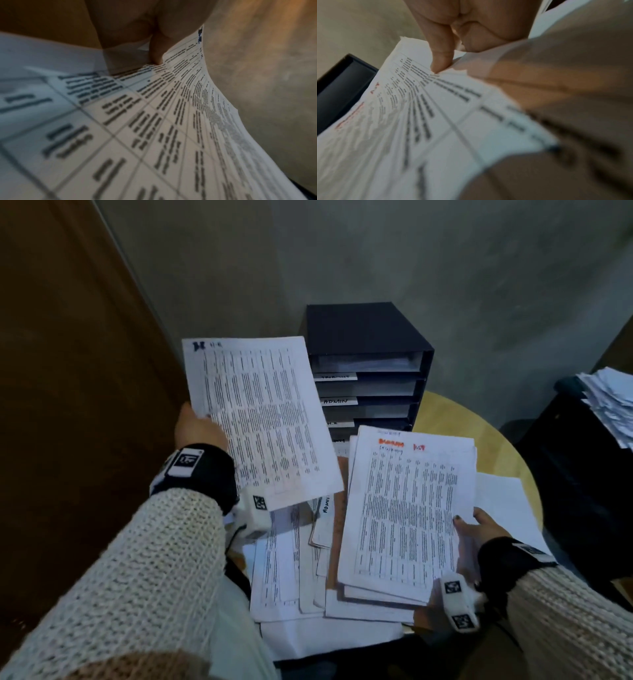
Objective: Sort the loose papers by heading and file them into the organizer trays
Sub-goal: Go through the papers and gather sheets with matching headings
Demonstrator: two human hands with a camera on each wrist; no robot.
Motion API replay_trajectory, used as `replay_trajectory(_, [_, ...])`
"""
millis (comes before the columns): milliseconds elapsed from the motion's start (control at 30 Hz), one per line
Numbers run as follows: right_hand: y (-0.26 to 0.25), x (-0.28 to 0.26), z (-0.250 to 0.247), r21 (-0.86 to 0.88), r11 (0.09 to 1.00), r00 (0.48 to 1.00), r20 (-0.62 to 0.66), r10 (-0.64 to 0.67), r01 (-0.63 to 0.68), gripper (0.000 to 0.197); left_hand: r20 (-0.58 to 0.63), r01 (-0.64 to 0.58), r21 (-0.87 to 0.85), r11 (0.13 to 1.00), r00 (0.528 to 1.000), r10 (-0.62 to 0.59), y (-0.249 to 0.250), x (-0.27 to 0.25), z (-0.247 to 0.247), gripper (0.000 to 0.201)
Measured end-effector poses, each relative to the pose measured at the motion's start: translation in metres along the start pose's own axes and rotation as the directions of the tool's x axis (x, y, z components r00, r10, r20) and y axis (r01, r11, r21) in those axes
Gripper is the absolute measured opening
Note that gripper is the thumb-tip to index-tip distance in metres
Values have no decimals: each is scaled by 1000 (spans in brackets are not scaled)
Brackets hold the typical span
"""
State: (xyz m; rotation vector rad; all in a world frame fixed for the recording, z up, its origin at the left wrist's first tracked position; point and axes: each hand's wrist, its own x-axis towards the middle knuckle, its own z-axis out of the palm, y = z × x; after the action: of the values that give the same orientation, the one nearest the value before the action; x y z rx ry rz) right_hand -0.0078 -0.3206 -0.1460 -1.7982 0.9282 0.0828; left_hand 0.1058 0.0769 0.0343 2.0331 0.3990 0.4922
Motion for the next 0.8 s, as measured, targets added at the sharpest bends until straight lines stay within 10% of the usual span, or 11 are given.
replay_trajectory(400, [-4, 9, -8, 233, 973, 992, 124, -34, 4, 30, 306, 98, 233, 967, 937, -169, -57, -52, 69, 36])
replay_trajectory(800, [-12, 16, 10, -346, 936, 987, 118, 106, -59, 49, 704, -4, 435, 900, 625, -337, -74, -112, 136, 52])
